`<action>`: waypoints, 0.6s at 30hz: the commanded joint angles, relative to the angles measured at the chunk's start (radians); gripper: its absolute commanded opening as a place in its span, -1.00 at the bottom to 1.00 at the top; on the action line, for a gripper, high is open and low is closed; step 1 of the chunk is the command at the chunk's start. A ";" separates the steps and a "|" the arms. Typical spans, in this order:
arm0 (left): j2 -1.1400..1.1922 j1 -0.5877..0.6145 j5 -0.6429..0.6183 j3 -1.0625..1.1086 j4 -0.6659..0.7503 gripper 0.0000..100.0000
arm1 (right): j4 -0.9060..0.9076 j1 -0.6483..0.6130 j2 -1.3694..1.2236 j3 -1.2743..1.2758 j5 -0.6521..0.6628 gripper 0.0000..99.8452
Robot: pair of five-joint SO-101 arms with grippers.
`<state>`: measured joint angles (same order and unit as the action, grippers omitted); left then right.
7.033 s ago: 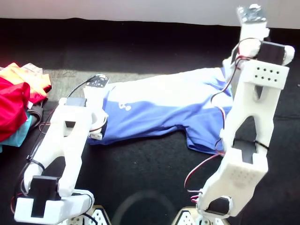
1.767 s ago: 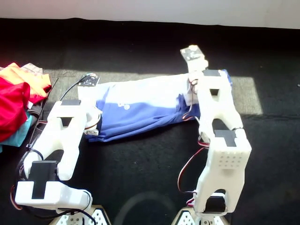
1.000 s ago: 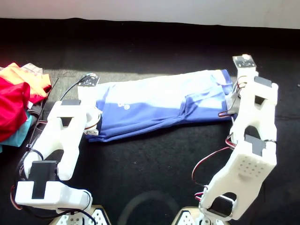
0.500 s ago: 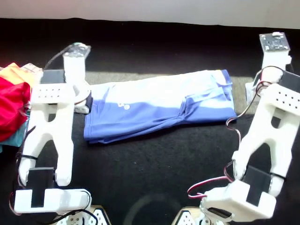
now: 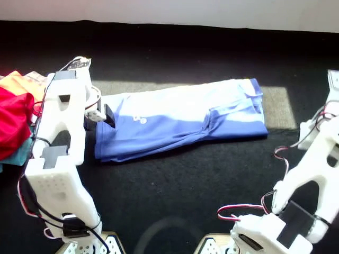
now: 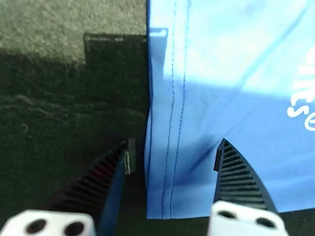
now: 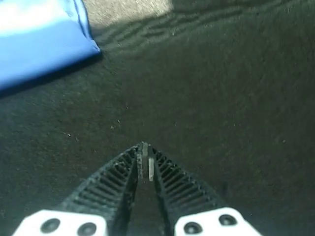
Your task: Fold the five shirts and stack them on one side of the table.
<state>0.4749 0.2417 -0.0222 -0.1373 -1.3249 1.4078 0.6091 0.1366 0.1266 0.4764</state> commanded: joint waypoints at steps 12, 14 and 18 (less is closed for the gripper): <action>0.214 -0.044 0.000 -0.156 -0.046 -0.73 | -0.450 0.087 0.384 0.751 0.124 -0.99; 0.209 -0.054 0.000 -0.156 -0.046 -1.00 | -0.559 0.088 0.400 0.863 0.124 -0.99; 0.209 -0.030 0.031 -0.156 -0.046 -0.98 | -0.750 0.096 0.401 1.056 0.124 -0.99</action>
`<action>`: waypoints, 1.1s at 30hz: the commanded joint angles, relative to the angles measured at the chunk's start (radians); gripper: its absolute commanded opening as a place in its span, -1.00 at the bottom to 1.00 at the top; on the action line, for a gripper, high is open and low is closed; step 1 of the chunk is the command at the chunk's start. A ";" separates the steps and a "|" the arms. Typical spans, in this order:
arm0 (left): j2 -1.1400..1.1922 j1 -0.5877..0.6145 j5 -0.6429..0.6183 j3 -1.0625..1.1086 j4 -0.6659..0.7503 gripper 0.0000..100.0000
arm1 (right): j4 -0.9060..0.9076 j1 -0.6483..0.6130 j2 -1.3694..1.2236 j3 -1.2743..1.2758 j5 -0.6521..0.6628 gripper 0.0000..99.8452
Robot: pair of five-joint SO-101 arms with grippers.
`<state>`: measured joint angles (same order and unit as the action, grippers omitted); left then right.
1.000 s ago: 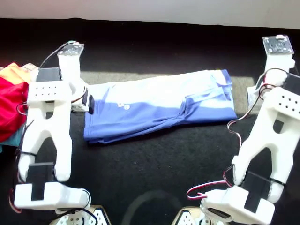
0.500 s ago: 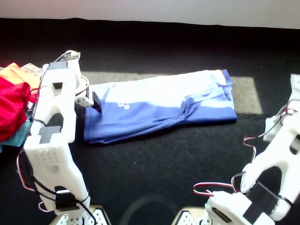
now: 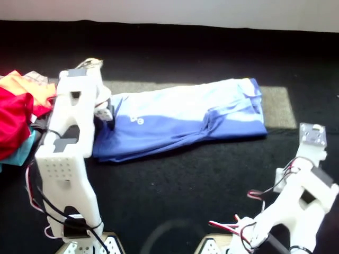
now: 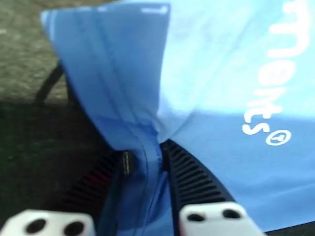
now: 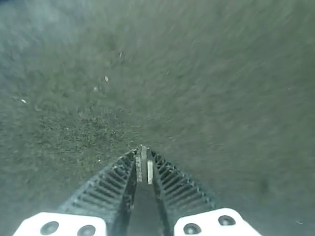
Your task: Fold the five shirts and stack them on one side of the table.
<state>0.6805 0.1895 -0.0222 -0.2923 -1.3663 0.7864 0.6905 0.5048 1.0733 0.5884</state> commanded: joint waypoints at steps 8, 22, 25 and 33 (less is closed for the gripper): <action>0.002 0.272 0.164 -0.059 -0.089 -0.98 | -0.340 0.045 0.044 0.323 0.011 -0.99; -0.007 0.203 0.252 -0.341 -0.396 -0.98 | -0.441 0.048 0.044 0.346 -0.107 -0.99; -0.051 0.127 0.212 -0.337 -0.396 -0.98 | -0.406 0.048 0.044 0.344 -0.176 -0.99; -0.243 -0.180 0.163 -0.341 -0.396 -0.98 | -0.246 0.030 0.045 0.275 -0.186 -0.99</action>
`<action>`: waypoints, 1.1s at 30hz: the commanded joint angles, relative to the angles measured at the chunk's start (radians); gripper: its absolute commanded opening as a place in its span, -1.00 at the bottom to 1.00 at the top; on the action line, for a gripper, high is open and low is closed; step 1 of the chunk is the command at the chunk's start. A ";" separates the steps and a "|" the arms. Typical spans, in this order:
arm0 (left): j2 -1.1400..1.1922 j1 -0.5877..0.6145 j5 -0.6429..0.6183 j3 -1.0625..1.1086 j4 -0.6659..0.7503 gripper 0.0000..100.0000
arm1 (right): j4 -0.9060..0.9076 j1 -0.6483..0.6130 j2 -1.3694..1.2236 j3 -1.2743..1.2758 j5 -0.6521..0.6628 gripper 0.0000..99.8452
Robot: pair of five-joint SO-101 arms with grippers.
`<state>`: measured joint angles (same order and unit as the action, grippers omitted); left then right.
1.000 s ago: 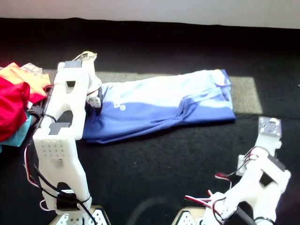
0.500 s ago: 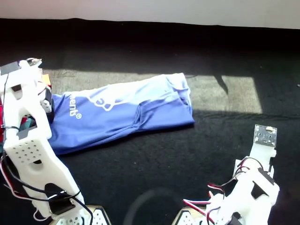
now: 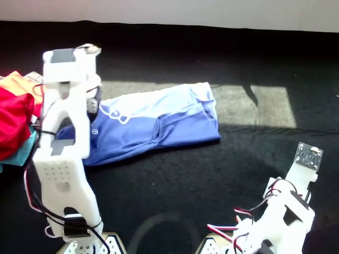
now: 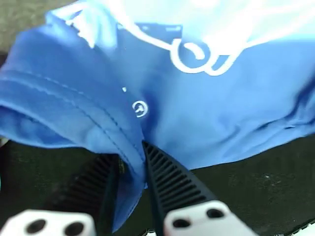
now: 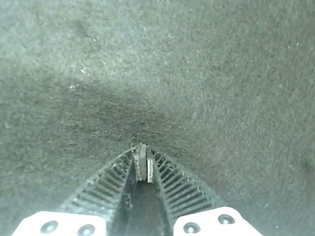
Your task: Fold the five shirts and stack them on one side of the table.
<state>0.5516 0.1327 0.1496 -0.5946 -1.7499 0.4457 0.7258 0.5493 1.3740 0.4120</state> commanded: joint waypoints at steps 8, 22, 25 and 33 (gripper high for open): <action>-0.163 -0.449 -0.009 -0.041 0.029 -0.98 | 0.122 -0.068 -0.001 -0.021 -0.011 -0.99; -0.137 -0.631 -0.009 -0.039 0.460 -0.98 | 0.122 -0.068 -0.008 -0.021 -0.011 -0.99; -0.081 -0.625 -0.008 -0.041 0.523 -0.98 | 0.122 -0.068 -0.008 -0.021 -0.011 -0.99; 0.031 -0.630 -0.008 -0.041 0.658 -0.98 | 0.122 -0.068 -0.010 -0.021 -0.011 -0.99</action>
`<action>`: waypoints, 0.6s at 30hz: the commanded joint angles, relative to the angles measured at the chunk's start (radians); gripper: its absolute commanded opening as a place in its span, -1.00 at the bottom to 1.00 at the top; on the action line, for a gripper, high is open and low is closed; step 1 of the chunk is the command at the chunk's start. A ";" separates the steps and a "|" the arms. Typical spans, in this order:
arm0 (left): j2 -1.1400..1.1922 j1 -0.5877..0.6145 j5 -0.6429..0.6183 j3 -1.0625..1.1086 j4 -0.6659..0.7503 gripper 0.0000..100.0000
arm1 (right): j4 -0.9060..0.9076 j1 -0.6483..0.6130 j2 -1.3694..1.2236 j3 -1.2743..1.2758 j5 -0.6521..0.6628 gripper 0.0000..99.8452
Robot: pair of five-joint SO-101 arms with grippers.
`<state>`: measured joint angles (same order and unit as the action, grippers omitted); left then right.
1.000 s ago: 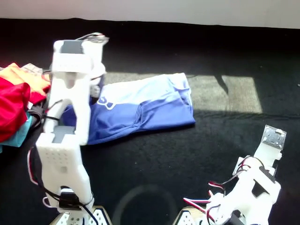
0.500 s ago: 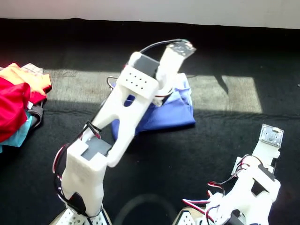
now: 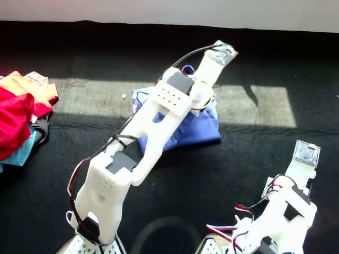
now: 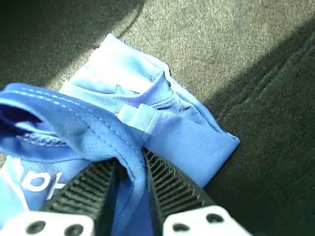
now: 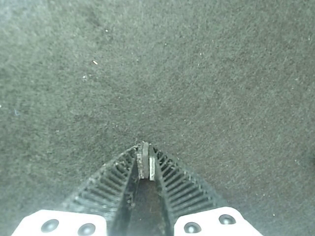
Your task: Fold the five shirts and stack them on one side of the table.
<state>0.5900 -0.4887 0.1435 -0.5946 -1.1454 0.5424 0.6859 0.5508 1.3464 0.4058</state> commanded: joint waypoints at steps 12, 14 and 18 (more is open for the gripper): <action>0.005 -0.053 -0.002 -0.041 0.129 -0.93 | 0.025 -0.028 -0.012 0.007 -0.005 -0.99; 0.005 -0.059 -0.002 -0.038 0.126 -0.79 | 0.025 -0.028 -0.012 0.007 -0.005 -0.99; -0.001 -0.048 -0.003 -0.039 0.126 -0.55 | 0.025 -0.028 -0.012 0.007 -0.005 -0.99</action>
<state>0.6068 -0.5409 0.1435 -0.5946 -1.0365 0.5424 0.6859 0.5508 1.3464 0.4058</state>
